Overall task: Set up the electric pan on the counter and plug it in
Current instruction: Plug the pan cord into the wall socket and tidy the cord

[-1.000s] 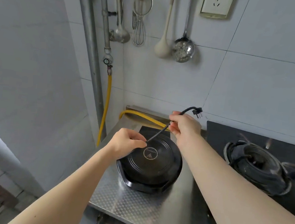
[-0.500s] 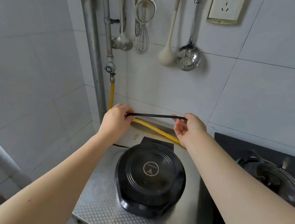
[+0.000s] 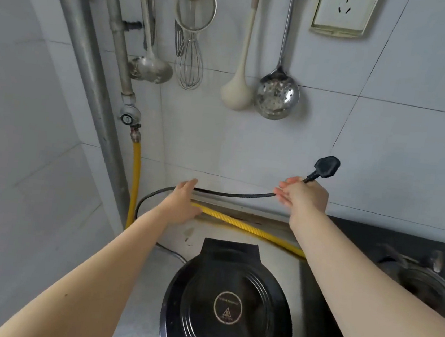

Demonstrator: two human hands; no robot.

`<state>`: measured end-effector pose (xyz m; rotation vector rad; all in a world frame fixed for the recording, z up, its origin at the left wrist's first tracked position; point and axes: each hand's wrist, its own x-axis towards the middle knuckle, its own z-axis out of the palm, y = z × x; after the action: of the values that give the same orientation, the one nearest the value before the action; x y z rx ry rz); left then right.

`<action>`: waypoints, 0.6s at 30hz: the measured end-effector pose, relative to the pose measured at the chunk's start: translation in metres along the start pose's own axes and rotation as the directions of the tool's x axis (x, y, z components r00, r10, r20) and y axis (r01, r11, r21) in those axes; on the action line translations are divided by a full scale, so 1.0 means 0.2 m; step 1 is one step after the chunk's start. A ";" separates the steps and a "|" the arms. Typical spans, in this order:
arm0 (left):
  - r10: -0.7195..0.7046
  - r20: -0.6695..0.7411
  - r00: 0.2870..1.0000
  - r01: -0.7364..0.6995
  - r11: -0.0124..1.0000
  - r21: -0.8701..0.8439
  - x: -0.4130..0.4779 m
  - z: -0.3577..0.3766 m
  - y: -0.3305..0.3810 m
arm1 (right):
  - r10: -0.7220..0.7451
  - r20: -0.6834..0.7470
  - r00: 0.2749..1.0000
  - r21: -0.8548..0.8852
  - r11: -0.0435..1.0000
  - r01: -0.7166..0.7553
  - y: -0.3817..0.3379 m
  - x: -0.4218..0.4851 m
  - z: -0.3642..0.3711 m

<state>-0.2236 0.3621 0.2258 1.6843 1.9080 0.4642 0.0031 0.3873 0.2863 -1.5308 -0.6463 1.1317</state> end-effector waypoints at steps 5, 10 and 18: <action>0.040 -0.028 0.999 -0.038 0.996 0.081 0.20 0.04 -0.01 | -0.198 0.005 0.980 -0.068 0.978 0.198 -0.14 0.02 0.13; 0.105 -0.231 0.967 -0.107 0.994 0.006 0.30 -0.06 0.15 | -0.327 -0.090 0.941 0.028 0.943 0.330 -0.40 0.03 0.18; 0.194 -0.198 0.961 -0.210 0.976 -0.064 0.33 -0.11 0.43 | -0.403 -0.085 0.911 0.059 0.911 0.408 -0.69 0.07 0.12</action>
<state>-0.1737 0.4417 0.2829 1.8433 1.8241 0.8013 0.0096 0.4478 0.4128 -1.2882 -0.8192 0.7713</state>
